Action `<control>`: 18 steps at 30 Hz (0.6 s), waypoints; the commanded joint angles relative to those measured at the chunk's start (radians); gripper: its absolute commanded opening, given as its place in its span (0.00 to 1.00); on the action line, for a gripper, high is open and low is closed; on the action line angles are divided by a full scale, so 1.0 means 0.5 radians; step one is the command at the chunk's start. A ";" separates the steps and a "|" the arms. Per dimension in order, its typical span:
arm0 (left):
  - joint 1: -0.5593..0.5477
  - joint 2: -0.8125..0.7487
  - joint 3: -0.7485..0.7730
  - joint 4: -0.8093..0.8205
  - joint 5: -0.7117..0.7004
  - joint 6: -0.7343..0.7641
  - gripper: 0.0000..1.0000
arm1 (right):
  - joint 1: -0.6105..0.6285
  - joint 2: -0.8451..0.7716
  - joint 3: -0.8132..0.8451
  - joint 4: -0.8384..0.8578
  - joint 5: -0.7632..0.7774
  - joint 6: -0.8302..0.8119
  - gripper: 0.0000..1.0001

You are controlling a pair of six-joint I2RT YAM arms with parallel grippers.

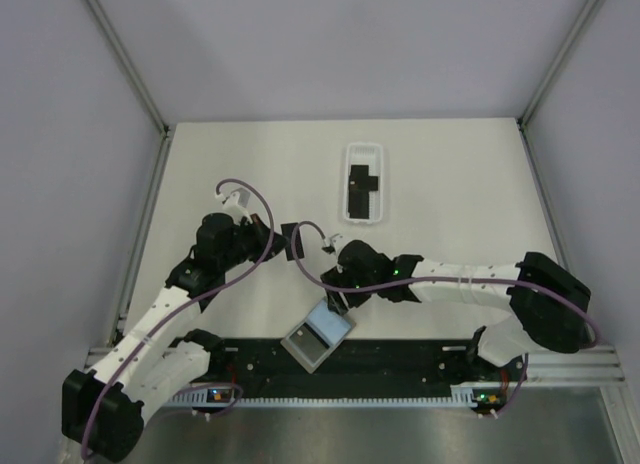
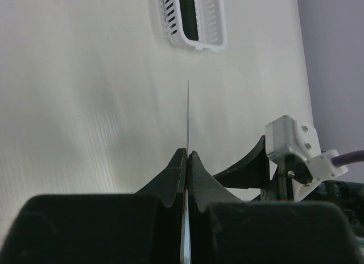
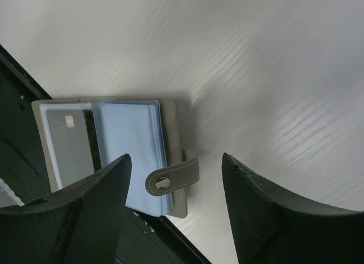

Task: Put the credit cards into the card holder
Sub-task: Move the card holder to the center of the board.

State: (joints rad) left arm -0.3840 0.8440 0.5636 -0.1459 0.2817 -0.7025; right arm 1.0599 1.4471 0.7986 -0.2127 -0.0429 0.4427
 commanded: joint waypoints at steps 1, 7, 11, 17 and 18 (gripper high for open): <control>0.007 -0.034 -0.011 0.025 -0.008 0.000 0.00 | 0.101 0.066 0.044 -0.038 0.034 -0.051 0.65; 0.007 -0.047 -0.017 0.019 -0.014 0.003 0.00 | 0.135 0.072 0.053 -0.102 0.190 -0.036 0.52; 0.007 -0.041 -0.014 0.025 -0.011 0.000 0.00 | 0.138 0.060 0.066 -0.179 0.358 -0.023 0.35; 0.010 -0.025 0.002 0.028 -0.008 0.006 0.00 | 0.132 0.088 0.087 -0.204 0.521 0.047 0.14; 0.010 -0.025 0.005 0.025 -0.008 0.006 0.00 | 0.129 0.097 0.090 -0.204 0.531 0.059 0.08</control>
State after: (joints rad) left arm -0.3840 0.8398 0.5617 -0.1520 0.2790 -0.7044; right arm 1.1175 1.4841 0.7998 -0.3080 0.1425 0.4385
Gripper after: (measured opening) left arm 0.020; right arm 0.179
